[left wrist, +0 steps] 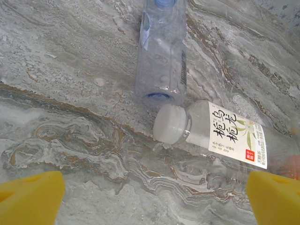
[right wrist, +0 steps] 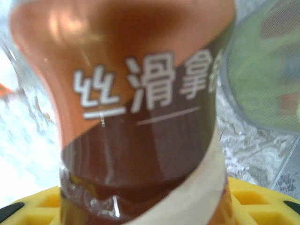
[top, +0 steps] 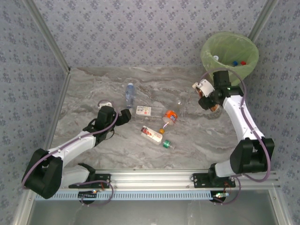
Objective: Put the plastic bottles in the bin
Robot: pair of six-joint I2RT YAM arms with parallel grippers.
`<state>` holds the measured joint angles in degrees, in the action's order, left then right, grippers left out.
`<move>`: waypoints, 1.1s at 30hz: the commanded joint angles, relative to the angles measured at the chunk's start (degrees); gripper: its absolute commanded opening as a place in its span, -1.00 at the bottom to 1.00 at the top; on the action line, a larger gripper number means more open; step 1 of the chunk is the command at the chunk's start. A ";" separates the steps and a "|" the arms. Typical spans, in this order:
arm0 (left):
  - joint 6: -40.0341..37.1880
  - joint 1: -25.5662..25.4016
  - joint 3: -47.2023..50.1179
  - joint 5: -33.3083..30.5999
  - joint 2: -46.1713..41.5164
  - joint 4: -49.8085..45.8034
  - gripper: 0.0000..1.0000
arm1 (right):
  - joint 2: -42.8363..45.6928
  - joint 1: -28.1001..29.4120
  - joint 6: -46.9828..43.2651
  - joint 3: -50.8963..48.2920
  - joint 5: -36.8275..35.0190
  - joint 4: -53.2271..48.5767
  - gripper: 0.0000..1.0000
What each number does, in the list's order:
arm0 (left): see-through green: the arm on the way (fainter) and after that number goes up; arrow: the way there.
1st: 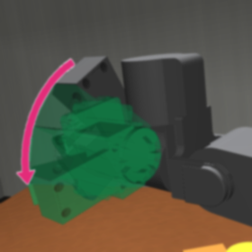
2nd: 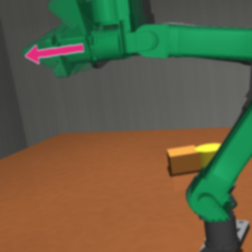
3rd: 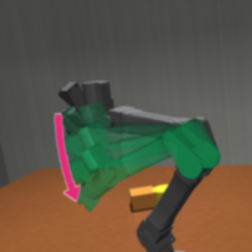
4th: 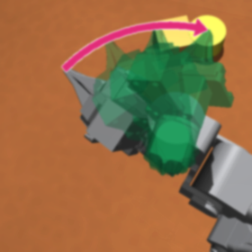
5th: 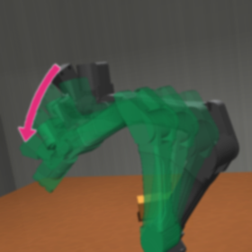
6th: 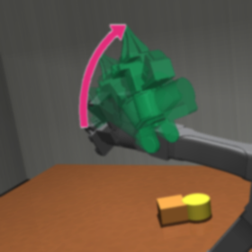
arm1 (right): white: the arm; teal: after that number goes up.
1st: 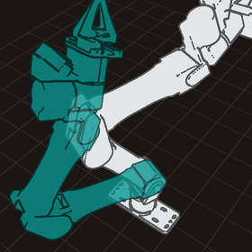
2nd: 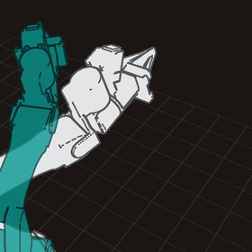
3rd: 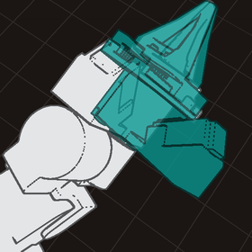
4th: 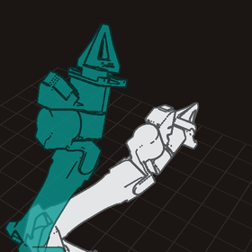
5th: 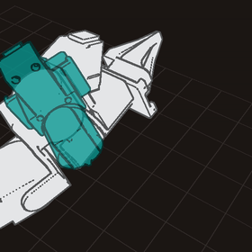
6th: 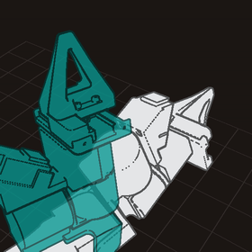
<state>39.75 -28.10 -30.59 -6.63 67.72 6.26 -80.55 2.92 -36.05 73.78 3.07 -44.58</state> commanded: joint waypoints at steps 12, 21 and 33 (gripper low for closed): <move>0.44 0.41 -2.72 1.66 1.08 0.97 0.98 | 5.50 -1.30 19.69 2.50 16.05 18.70 -0.14; 0.92 0.45 -3.34 2.06 1.95 0.94 0.98 | 4.65 -3.35 32.96 4.95 12.55 27.76 -0.12; 1.52 0.42 -3.38 2.33 2.06 0.77 0.98 | -0.87 -5.95 39.86 12.24 8.71 33.75 -0.09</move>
<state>40.62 -28.05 -32.34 -5.15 69.58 6.24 -79.92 -2.39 0.80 82.67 14.13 -13.50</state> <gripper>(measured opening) 0.992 0.531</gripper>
